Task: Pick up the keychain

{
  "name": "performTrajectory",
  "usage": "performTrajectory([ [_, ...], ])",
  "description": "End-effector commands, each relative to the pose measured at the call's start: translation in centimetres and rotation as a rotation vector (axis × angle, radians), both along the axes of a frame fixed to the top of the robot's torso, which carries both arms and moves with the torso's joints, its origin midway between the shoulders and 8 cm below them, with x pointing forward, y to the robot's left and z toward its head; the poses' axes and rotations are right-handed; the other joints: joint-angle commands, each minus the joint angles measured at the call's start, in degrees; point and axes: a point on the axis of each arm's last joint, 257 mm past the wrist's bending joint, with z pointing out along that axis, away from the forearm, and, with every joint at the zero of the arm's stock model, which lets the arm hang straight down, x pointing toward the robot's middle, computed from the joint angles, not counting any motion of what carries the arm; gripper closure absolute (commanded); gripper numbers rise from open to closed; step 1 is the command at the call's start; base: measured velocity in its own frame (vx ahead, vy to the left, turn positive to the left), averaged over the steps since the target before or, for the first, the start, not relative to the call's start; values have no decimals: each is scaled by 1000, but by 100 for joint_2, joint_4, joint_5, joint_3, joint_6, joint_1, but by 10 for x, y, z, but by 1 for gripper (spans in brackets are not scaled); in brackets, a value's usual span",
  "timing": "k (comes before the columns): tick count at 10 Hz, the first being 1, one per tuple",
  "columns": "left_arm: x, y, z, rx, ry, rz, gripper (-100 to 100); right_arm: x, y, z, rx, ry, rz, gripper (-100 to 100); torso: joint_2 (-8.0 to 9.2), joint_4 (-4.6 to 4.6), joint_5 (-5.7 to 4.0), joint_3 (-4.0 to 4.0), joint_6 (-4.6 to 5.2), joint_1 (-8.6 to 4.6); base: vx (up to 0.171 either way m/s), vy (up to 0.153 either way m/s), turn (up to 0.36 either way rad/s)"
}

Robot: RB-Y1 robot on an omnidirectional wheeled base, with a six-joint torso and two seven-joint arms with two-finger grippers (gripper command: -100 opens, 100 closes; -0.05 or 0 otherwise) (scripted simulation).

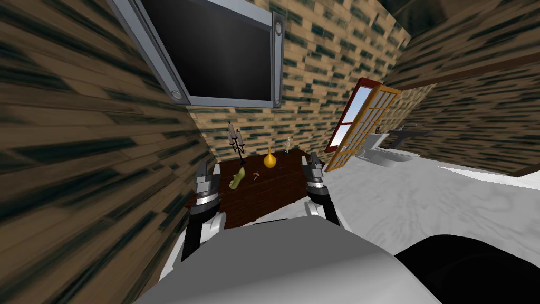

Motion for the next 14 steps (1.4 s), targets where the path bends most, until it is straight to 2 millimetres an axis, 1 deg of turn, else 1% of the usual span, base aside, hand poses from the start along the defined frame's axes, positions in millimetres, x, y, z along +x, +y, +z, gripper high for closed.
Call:
performTrajectory([
  [1, 4, 5, -14, 35, 45, -9, -100, 0, 0, 0, 0, 0, 0, 0, 0, 0, 0, 0, 0, 0, -1, -42, -86],
  [3, 9, 14, -33, 71, 107, -15, -100, 0, 0, 0, 0, 0, 0, 0, 0, 0, -5, 0, 1, -24, 10, -88, -108],
  [5, 13, 29, -59, 104, 189, -15, -100, 0, 0, 0, 0, 0, 0, 0, -5, -1, -9, -3, 1, -43, 8, -120, -131],
  [6, 13, 28, -59, 111, 191, -18, -100, 0, 0, 0, 0, 0, 0, 0, 0, -1, -10, 0, 1, -43, 0, -75, -34],
  [8, 15, 50, -90, 143, 288, -11, -100, 0, 0, 0, 0, 0, 0, 0, -4, -1, -7, -2, 1, -31, 18, -101, -139],
  [9, 16, 49, -90, 154, 290, -15, -100, 0, 0, 0, 0, 0, 0, 0, -4, -1, -9, -3, 2, -39, 2, -85, -51],
  [11, 14, 77, -123, 184, 397, -1, -100, 0, 0, 0, 0, 0, 0, 0, -1, 0, -8, 0, 1, -33, 21, -117, -149],
  [12, 15, 77, -123, 197, 400, -6, -100, 0, 0, 0, 0, 0, 0, 0, -5, -1, -11, -3, 2, -47, 19, -97, -52],
  [14, 10, 110, -157, 223, 514, 18, -100, 0, 0, 0, 0, 0, 0, 0, -5, -1, -7, -3, 2, -31, 31, -113, -157],
])
